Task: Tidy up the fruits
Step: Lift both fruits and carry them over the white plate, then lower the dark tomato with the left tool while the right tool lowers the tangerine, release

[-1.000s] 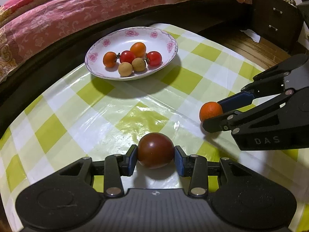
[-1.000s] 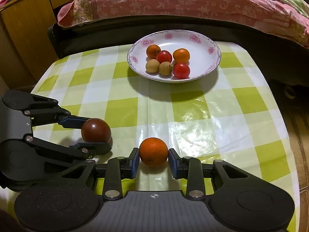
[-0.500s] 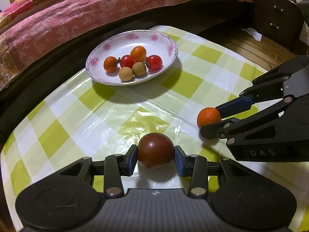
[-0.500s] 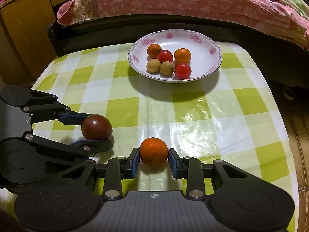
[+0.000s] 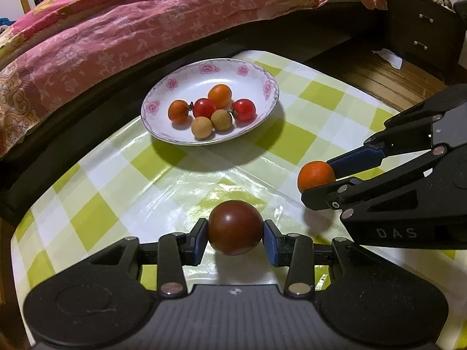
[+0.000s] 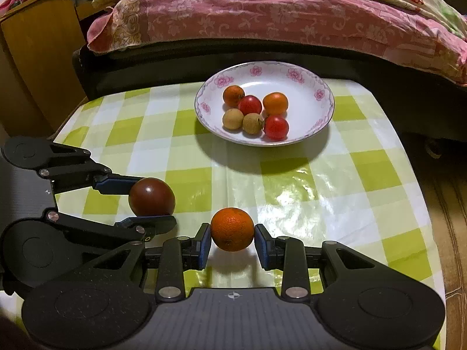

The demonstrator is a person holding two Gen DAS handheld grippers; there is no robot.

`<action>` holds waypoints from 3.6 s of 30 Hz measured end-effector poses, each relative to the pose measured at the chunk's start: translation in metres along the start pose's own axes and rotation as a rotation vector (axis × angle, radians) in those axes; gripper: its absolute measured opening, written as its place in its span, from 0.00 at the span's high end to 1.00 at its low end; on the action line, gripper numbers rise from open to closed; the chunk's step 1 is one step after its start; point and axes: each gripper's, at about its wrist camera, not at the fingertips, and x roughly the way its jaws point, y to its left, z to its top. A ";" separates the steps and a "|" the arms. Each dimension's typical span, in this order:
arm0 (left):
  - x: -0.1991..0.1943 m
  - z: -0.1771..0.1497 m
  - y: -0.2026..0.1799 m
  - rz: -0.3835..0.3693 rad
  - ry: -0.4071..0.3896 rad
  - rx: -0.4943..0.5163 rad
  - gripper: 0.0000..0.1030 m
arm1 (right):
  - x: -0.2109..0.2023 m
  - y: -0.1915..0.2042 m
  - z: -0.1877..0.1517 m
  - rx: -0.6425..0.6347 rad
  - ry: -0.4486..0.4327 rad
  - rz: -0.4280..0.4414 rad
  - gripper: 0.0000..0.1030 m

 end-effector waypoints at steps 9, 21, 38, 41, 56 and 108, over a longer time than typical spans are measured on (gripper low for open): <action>-0.001 0.005 0.001 0.017 -0.019 0.004 0.54 | -0.002 -0.001 0.005 0.002 -0.016 -0.005 0.73; -0.004 0.033 0.009 0.037 -0.088 -0.004 0.54 | -0.014 -0.006 0.027 0.013 -0.105 -0.014 0.72; 0.037 0.069 0.042 0.103 -0.091 -0.044 0.54 | 0.019 -0.041 0.067 0.026 -0.159 -0.091 0.72; 0.048 0.074 0.048 0.104 -0.087 -0.051 0.54 | 0.029 -0.048 0.073 0.023 -0.154 -0.102 0.72; 0.074 0.085 0.049 0.084 -0.087 -0.040 0.54 | 0.061 -0.060 0.084 0.018 -0.146 -0.077 0.72; 0.049 0.090 0.060 0.091 -0.169 -0.112 0.53 | 0.051 -0.078 0.090 0.075 -0.231 -0.082 0.65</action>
